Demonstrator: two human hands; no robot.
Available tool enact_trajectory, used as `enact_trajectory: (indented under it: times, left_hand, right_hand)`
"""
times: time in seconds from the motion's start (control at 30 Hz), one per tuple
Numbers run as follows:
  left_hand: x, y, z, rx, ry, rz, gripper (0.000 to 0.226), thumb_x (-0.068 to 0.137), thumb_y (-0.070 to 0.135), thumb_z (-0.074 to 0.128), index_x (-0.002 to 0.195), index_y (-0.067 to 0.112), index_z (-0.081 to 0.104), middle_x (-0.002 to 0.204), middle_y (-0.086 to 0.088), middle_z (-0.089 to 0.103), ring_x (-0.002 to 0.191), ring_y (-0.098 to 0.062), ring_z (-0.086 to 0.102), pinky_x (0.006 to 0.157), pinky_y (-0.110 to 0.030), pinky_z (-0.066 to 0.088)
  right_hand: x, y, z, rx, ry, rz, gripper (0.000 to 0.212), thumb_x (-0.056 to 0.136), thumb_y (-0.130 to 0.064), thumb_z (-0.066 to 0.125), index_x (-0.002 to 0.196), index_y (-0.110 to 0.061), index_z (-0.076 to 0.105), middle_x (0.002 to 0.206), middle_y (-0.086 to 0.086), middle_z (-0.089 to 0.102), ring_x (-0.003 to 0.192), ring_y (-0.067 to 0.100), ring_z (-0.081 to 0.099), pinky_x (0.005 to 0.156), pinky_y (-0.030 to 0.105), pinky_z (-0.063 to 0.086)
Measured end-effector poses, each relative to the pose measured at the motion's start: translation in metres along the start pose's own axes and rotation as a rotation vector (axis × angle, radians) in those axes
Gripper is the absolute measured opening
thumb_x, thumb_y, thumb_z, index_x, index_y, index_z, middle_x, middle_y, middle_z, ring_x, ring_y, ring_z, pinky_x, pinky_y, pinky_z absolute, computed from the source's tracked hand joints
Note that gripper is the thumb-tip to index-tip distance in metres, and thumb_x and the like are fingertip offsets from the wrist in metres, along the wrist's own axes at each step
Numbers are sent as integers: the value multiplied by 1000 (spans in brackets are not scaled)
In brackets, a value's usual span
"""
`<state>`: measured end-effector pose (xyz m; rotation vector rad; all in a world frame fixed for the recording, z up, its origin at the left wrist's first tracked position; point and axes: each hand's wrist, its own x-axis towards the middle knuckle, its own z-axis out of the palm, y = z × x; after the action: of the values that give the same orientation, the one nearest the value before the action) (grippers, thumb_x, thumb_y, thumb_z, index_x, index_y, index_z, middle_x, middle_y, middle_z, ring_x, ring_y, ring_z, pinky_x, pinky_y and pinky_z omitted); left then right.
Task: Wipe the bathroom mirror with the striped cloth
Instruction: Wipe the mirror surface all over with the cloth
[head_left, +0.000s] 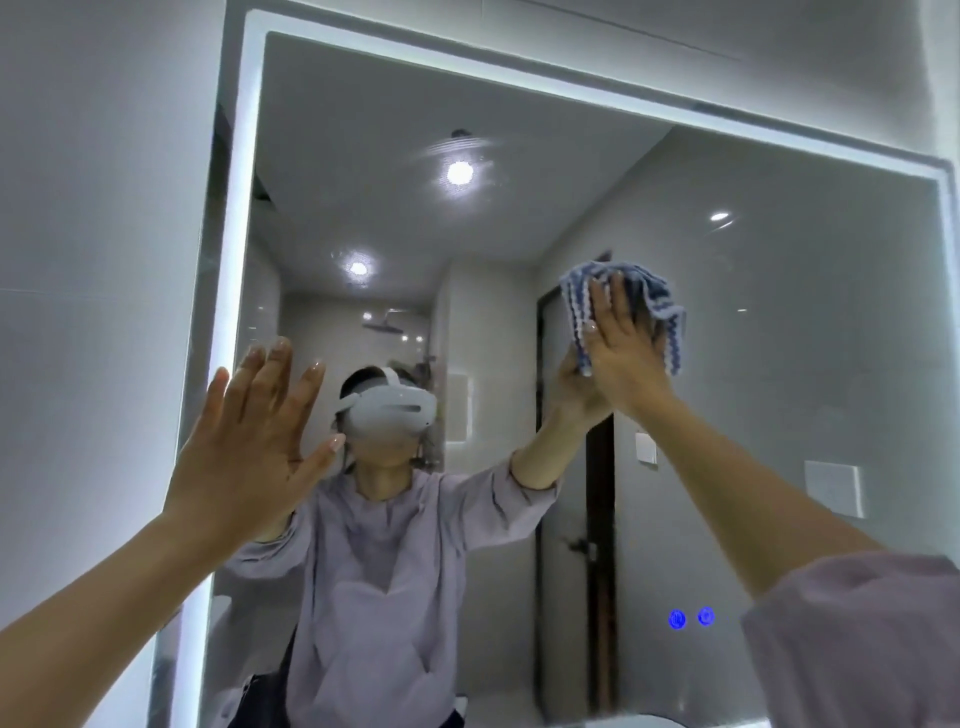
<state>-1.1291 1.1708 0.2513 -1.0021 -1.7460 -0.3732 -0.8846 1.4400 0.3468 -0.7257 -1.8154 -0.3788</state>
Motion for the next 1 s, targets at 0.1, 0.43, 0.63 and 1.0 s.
enact_trajectory:
  times: [0.1, 0.43, 0.63, 1.0]
  left_hand:
    - [-1, 1, -2, -26, 9, -4, 82, 85, 62, 15, 148, 10, 18, 157, -19, 11, 145, -38, 12, 116, -52, 11]
    - [-2, 1, -4, -68, 3, 12, 85, 84, 63, 13, 147, 5, 18, 155, -25, 14, 143, -43, 15, 114, -56, 13]
    - [-1, 0, -6, -84, -8, 8, 83, 84, 61, 16, 147, 6, 24, 154, -25, 18, 141, -44, 19, 113, -58, 17]
    - [0, -1, -4, -81, -9, -2, 80, 85, 59, 21, 147, 9, 27, 154, -23, 22, 141, -42, 21, 114, -56, 16]
  right_hand:
    - [1, -15, 4, 129, -2, 190, 55, 103, -36, 20, 150, -32, -9, 160, -4, -13, 146, 19, -15, 113, 47, -15]
    - [-47, -70, 30, 171, -25, -177, 55, 92, -47, 7, 142, -42, -15, 151, -19, -21, 130, -6, -35, 112, 43, -23]
    - [-43, -35, 28, 58, 17, -255, 55, 93, -42, 12, 144, -37, -9, 153, -13, -13, 139, 0, -22, 109, 28, -29]
    - [-47, 44, 12, 157, -30, 303, 52, 104, -35, 16, 146, -33, -15, 159, -6, -18, 145, 15, -19, 115, 43, -16]
